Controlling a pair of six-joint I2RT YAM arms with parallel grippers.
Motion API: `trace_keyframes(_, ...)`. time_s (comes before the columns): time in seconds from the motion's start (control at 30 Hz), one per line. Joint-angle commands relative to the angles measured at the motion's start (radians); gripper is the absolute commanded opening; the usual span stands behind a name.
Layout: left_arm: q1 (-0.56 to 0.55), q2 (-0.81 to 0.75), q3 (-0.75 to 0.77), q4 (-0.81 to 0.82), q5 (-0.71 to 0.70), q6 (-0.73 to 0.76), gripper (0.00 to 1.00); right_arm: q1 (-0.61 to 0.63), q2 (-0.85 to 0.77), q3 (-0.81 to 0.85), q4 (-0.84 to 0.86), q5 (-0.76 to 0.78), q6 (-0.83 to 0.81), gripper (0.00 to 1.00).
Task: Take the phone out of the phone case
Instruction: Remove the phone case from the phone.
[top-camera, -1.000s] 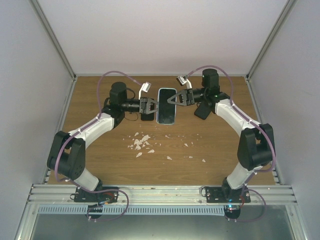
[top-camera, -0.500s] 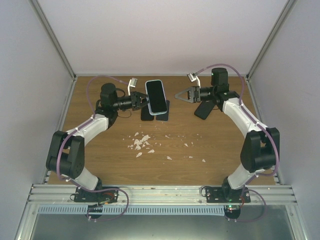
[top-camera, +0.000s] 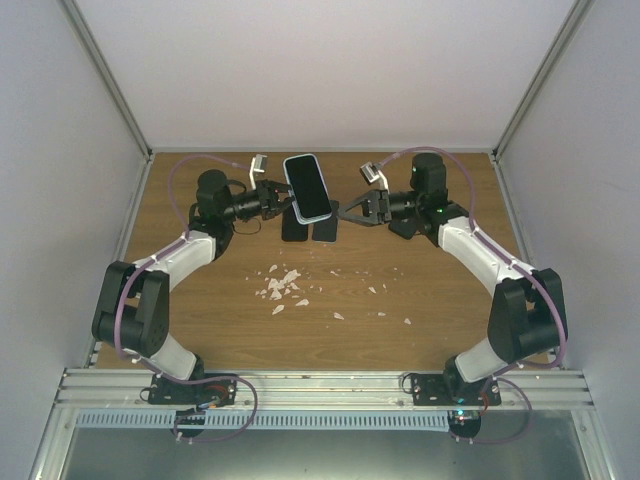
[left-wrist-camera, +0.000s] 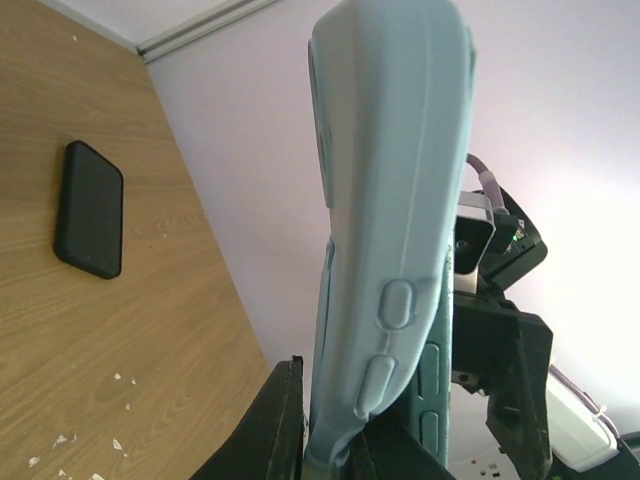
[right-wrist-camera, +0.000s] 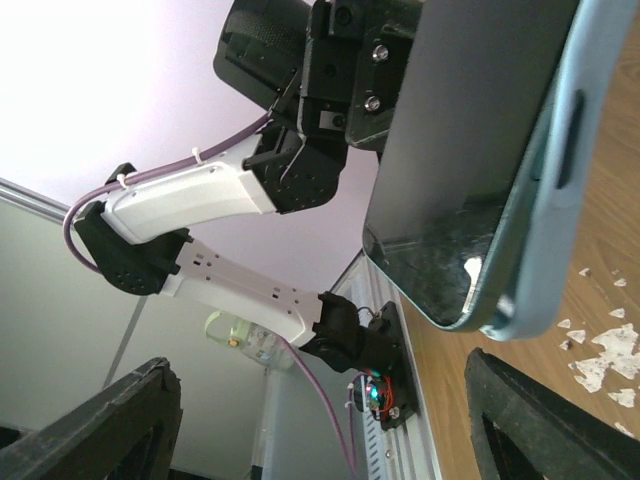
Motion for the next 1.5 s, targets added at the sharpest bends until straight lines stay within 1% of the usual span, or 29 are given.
trace_keyframes(0.0,0.005,-0.010,0.001,0.126,-0.013,0.012,0.00,0.024,0.005,0.013,0.073,-0.024,0.083,0.76)
trace_keyframes(0.23,-0.001,-0.021,0.002,0.124,-0.008,0.039,0.00,0.031,0.027,0.016,0.090,-0.022,0.112,0.70)
trace_keyframes(0.63,-0.016,-0.023,0.003,0.147,-0.004,0.037,0.00,0.035,0.049,0.007,0.063,-0.003,0.082,0.66)
trace_keyframes(0.8,-0.017,-0.023,0.000,0.165,-0.002,0.024,0.00,0.035,0.055,-0.005,0.059,-0.004,0.068,0.60)
trace_keyframes(0.97,-0.020,-0.031,-0.010,0.160,0.001,0.036,0.00,0.035,0.056,0.013,0.060,-0.005,0.067,0.60)
trace_keyframes(1.13,-0.055,-0.044,-0.012,0.150,0.025,0.077,0.00,0.036,0.067,0.033,0.060,-0.005,0.067,0.59)
trace_keyframes(1.47,-0.094,-0.051,0.006,0.086,0.043,0.175,0.00,0.026,0.076,0.059,0.052,0.001,0.059,0.48)
